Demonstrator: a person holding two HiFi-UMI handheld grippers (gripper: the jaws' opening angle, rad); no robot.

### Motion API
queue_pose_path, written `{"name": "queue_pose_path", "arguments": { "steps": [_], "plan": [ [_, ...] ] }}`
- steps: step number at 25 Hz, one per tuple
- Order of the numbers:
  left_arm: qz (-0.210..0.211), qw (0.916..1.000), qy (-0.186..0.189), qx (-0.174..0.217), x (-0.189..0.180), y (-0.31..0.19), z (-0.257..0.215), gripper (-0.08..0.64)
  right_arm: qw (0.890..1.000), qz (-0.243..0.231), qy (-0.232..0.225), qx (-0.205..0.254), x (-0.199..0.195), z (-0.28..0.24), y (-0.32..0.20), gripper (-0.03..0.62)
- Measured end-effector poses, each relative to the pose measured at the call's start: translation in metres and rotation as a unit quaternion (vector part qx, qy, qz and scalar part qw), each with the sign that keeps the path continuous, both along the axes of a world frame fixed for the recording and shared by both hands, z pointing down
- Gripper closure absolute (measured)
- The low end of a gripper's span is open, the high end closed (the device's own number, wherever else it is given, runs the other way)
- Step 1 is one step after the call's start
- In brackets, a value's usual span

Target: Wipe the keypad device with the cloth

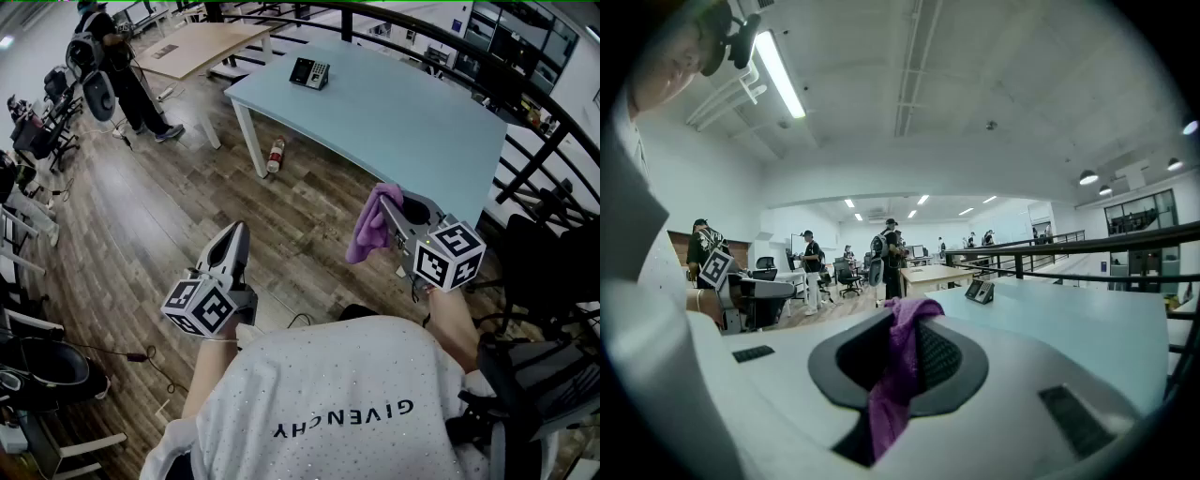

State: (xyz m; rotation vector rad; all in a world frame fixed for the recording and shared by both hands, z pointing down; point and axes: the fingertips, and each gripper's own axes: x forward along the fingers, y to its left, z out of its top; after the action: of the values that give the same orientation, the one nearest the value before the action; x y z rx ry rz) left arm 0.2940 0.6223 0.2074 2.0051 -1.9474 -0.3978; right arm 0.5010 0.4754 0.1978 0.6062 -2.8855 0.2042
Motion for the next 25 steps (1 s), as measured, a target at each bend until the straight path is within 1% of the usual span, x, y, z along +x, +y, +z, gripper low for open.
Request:
{"name": "queue_pose_path", "arguments": {
  "steps": [6,11,15,20,23,25],
  "plan": [
    [-0.005,1.0,0.0,-0.003,-0.016,-0.014,0.007,0.558,1.0,0.0,0.008,-0.005,-0.015,0.007,-0.018,0.555],
    [-0.013,0.9999,0.0,0.001,-0.042,-0.041,0.006,0.558,1.0,-0.004,0.005,0.0,-0.043,0.006,-0.05,0.555],
    [-0.015,0.9999,-0.005,0.006,-0.063,-0.083,0.0,0.558,1.0,0.004,-0.006,0.001,-0.069,0.003,-0.101,0.554],
    [-0.016,0.9994,-0.012,0.028,-0.09,-0.154,-0.022,0.558,1.0,-0.008,-0.02,0.009,-0.107,-0.013,-0.174,0.554],
    [-0.017,0.9988,-0.016,0.044,-0.107,-0.192,-0.032,0.558,0.998,-0.018,-0.049,0.024,-0.129,-0.029,-0.213,0.552],
    [-0.016,0.9986,-0.02,0.047,-0.115,-0.214,-0.033,0.558,0.997,-0.015,-0.069,0.031,-0.14,-0.036,-0.238,0.552]
  ]
}}
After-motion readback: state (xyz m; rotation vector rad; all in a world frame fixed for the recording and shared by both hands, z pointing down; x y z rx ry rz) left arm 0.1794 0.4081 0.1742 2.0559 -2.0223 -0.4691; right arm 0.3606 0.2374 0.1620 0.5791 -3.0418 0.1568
